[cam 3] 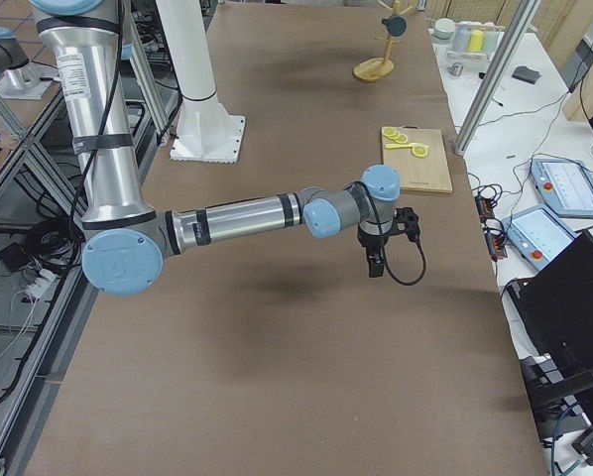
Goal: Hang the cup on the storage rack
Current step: 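Open the left gripper and draw it back from the hanging mug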
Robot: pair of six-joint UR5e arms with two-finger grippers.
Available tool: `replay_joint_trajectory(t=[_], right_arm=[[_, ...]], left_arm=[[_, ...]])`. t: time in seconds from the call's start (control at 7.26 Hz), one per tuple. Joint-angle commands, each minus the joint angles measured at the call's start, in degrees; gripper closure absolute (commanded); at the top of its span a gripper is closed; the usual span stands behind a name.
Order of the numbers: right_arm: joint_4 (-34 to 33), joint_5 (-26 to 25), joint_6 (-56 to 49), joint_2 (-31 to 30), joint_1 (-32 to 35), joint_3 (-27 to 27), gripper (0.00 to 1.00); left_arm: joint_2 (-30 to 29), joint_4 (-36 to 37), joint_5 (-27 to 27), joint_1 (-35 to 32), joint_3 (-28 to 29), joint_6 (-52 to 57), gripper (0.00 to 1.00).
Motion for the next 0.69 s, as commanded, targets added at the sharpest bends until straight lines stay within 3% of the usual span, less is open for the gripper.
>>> replay_joint_trajectory(t=[0.0,0.28,0.55], right_arm=[[-0.16,-0.05,-0.23,-1.24,2.43,-0.07,0.00],[-0.07,0.12,-0.32,-3.43,3.84,-0.07,0.00],[-0.59,0.12,-0.84,-4.32,4.98,-0.16,0.00]], left_arm=[[-0.60,19.42,-8.91,-0.05,-8.70,0.24,0.02],[-0.51,40.25,-20.16,-0.05,-19.33,-0.20,0.02],[0.28,51.99,-23.45,-0.06,-25.42,-0.64,0.02]])
